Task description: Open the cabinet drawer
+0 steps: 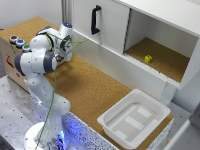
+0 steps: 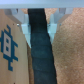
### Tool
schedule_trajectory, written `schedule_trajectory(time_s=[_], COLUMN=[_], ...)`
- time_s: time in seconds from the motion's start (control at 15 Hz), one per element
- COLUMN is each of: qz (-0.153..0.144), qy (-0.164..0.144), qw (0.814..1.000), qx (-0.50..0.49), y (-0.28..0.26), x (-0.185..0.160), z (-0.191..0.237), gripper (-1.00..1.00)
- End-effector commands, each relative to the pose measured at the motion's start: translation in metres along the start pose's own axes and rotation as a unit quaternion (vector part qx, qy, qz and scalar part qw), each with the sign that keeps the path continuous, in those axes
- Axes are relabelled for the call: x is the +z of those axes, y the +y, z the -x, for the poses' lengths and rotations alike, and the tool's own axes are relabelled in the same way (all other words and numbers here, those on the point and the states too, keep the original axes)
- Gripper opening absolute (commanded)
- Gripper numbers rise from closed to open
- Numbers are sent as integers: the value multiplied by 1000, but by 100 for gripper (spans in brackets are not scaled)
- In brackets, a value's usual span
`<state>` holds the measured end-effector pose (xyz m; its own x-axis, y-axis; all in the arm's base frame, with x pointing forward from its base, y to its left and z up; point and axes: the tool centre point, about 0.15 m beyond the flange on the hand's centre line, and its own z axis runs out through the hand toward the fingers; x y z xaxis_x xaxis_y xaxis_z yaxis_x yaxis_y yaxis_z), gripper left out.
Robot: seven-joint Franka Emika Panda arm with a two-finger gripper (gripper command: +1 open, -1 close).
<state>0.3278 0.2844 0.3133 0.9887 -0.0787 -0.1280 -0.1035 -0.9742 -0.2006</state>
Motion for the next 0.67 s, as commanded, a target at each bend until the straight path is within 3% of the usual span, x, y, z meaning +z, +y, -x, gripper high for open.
schedule_trajectory(time_s=[0.0,0.6], qz=[0,14], qy=[-10,-4], qw=[1000,999], qx=[15,47], y=[50,91], x=[33,36], z=[-28,-39], gripper=[-100,-100])
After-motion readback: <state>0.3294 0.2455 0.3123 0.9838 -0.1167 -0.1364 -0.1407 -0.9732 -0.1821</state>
